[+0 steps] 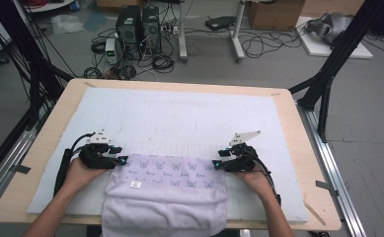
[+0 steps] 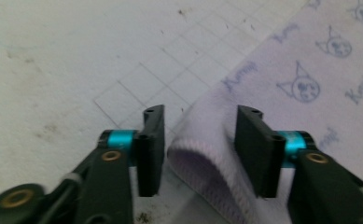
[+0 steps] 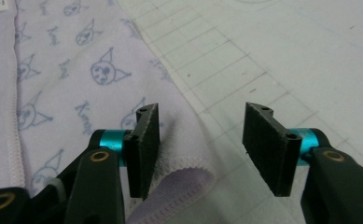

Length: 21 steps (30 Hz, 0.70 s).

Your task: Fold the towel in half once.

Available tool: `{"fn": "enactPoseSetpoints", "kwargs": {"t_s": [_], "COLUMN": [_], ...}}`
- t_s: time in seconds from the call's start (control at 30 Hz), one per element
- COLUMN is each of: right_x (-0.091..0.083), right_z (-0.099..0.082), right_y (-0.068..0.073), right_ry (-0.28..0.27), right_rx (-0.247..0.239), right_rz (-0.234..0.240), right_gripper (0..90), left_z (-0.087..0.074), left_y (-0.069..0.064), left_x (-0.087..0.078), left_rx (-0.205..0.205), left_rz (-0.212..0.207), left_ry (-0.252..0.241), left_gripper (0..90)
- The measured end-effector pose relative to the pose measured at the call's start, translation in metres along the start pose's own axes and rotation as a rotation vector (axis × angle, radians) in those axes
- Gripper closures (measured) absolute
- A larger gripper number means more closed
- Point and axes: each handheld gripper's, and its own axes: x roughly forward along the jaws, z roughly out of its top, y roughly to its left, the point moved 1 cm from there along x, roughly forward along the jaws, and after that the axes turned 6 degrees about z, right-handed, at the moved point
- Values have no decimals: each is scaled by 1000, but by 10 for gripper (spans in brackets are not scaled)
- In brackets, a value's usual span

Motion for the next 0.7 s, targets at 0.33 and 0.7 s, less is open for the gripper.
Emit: {"fn": "enactPoseSetpoints", "kwargs": {"t_s": [0.33,0.7], "right_x": [4,-29], "right_z": [2,61], "right_y": [8,-22], "right_ry": [46,-30], "right_rx": [-59,-79], "right_rz": [36,-120], "right_gripper": [858,867], "left_z": [0,71], "left_y": [-2,36], "left_x": [-3,-13], "left_rx": [47,8], "left_rz": [38,186], "left_ry": [-26,-123], "left_gripper": [843,858]}}
